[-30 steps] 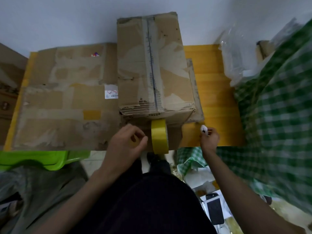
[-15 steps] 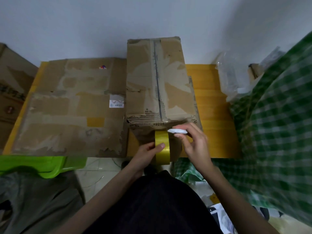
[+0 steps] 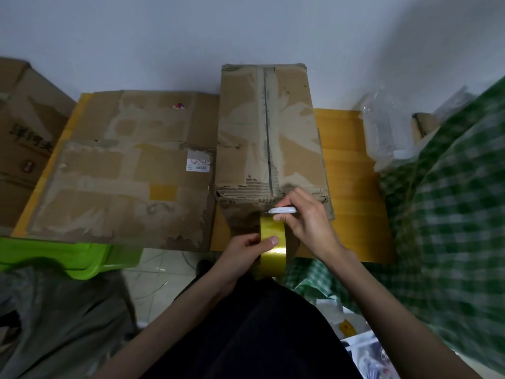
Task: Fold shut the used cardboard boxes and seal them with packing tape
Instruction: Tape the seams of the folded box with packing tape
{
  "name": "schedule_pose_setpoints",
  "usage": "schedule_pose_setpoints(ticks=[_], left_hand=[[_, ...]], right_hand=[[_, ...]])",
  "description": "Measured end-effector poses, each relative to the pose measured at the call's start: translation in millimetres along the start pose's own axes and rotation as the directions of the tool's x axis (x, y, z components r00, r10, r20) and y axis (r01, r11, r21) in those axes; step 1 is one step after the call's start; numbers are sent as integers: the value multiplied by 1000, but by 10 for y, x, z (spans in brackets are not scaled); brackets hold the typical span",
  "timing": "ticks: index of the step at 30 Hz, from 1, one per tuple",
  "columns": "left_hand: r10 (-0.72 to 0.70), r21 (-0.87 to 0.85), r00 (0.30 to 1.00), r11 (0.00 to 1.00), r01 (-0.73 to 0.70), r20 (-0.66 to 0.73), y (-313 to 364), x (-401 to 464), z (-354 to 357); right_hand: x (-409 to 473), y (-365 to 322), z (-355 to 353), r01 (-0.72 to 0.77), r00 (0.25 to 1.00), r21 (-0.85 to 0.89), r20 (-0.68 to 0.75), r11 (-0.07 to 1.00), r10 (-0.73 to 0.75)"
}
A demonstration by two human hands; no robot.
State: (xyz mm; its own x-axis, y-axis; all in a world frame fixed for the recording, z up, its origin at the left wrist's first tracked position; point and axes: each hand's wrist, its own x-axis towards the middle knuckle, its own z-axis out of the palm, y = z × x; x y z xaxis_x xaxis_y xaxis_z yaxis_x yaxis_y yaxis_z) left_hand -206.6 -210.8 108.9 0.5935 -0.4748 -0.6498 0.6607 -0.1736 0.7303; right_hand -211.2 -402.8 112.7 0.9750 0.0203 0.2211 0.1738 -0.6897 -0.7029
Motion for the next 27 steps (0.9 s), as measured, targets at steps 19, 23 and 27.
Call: schedule_pose_setpoints(ticks=[19,23,27], left_hand=[[-9,-26,1000,1000,9,-2,63,-1,20],[-14,-39,1000,999,14,-3,65,12,26],[-17,-44,1000,999,17,-10,73,22,36]], right_hand=[[79,-151,9,-65,996,-175,51,982,76],[93,-197,4,-61,995,-212,65,975,76],[123,-228,0,-58,994,-256,75,965,80]])
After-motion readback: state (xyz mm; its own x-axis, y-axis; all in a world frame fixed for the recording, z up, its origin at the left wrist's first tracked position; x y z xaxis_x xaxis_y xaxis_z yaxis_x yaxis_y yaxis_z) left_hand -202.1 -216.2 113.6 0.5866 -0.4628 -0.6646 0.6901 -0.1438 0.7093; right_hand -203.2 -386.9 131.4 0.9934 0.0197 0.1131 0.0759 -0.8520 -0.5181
